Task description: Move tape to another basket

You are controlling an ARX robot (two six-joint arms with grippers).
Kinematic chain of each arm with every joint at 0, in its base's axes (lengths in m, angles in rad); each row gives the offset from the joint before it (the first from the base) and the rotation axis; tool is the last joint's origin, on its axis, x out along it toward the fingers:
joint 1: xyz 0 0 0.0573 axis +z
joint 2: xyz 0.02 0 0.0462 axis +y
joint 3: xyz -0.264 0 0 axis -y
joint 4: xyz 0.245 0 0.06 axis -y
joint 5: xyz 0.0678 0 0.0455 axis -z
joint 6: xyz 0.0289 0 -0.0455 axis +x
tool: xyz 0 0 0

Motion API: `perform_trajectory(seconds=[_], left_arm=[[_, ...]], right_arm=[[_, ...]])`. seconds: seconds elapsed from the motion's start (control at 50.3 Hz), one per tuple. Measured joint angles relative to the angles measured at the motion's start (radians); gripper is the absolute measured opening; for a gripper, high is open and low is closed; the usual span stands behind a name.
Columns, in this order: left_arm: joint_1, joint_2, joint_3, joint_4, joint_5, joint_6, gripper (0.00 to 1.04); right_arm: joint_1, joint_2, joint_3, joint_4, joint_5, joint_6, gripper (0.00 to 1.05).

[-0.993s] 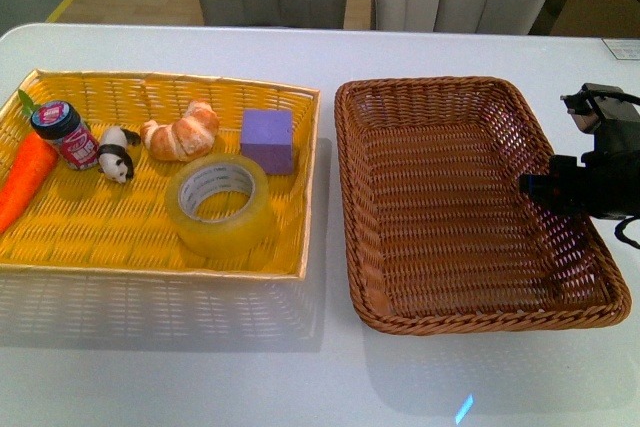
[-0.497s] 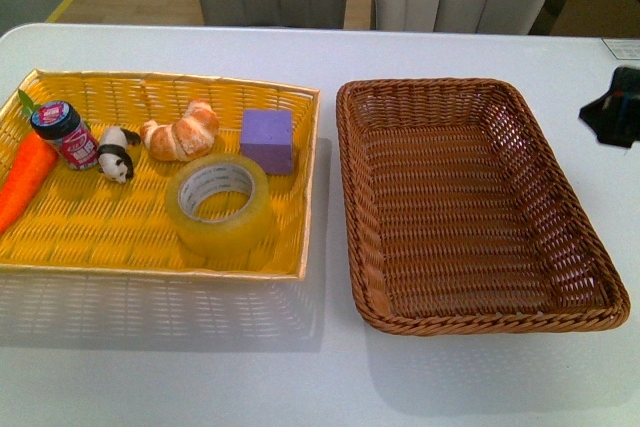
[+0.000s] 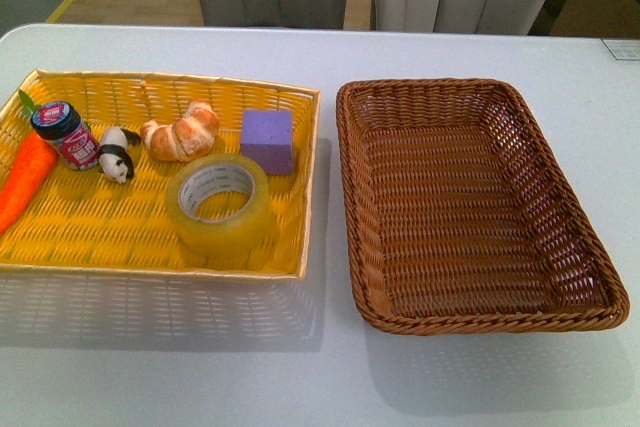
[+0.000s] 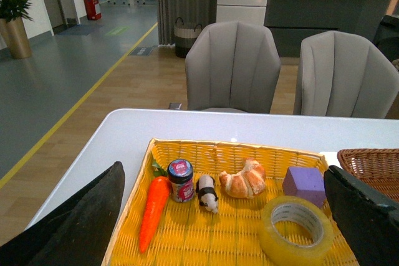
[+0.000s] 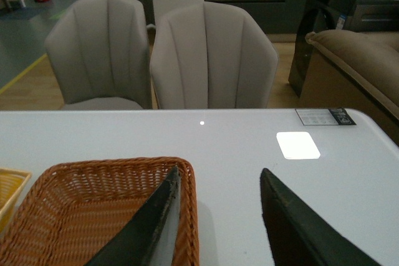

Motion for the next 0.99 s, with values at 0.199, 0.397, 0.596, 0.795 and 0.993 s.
perform_trajectory(seconds=[0.199, 0.397, 0.596, 0.795, 0.993], left_arm=[[0.0, 0.0, 0.0, 0.0, 0.0, 0.0, 0.96], [0.0, 0.0, 0.0, 0.0, 0.0, 0.0, 0.96], [0.0, 0.0, 0.0, 0.0, 0.0, 0.0, 0.96], [0.0, 0.0, 0.0, 0.0, 0.0, 0.0, 0.96], [0.0, 0.0, 0.0, 0.0, 0.0, 0.0, 0.96]], right_arm=[[0.003, -0.151, -0.101, -0.061, 0.0, -0.006, 0.02], [0.003, -0.334, -0.16, -0.205, 0.003, -0.006, 0.02], [0.003, -0.528, -0.196, -0.338, 0.003, -0.006, 0.02], [0.003, -0.673, -0.237, -0.449, 0.003, -0.006, 0.02], [0.003, -0.819, -0.257, -0.571, 0.003, -0.006, 0.02]])
